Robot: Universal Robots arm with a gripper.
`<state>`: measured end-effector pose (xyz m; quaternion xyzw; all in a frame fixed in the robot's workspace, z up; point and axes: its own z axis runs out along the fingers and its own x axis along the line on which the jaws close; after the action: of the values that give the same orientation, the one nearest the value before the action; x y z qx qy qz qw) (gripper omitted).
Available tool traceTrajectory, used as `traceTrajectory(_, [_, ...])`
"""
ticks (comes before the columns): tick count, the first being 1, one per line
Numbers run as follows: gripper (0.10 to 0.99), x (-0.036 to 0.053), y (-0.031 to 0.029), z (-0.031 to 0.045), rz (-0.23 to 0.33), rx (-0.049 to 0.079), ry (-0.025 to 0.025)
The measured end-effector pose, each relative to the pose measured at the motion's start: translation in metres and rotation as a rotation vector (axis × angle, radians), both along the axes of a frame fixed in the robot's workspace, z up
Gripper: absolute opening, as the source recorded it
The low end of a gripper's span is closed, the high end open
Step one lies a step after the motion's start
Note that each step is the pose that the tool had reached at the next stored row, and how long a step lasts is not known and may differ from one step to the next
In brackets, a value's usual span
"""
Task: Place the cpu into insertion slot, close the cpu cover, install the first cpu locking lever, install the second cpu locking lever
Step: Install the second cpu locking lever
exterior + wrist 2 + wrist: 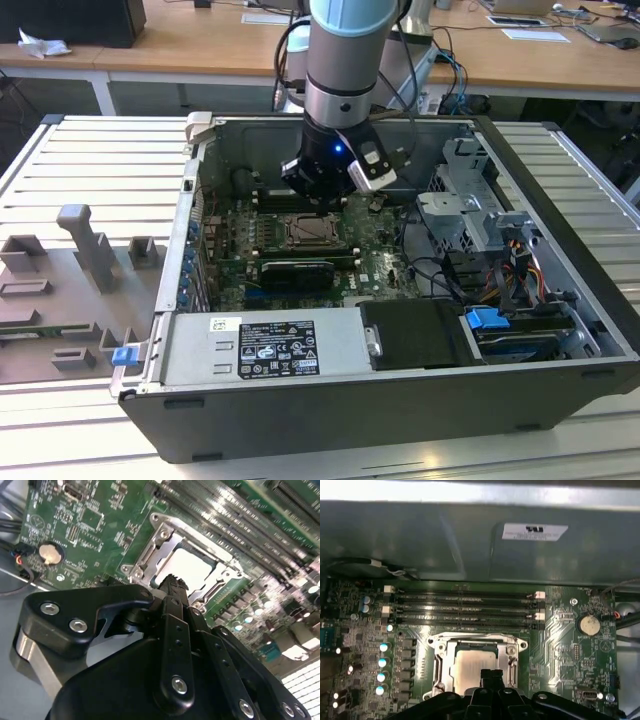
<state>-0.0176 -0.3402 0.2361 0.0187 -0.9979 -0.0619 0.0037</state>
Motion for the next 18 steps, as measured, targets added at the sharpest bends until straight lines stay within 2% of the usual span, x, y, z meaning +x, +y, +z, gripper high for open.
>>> traceTrajectory(2, [0.106,0.0000,-0.0036,0.0000,0.000,0.000,0.0000])
traceTrajectory(7, [0.106,0.0001,-0.0062,0.0043,0.000,0.000,-0.0001])
traceTrajectory(14, [0.106,0.0001,-0.0107,0.0044,0.000,0.000,0.0000])
traceTrajectory(15, [0.106,0.0000,-0.0126,0.0044,0.000,0.000,0.0000])
traceTrajectory(18, [0.106,0.0000,-0.0258,0.0044,0.000,0.000,0.0000])
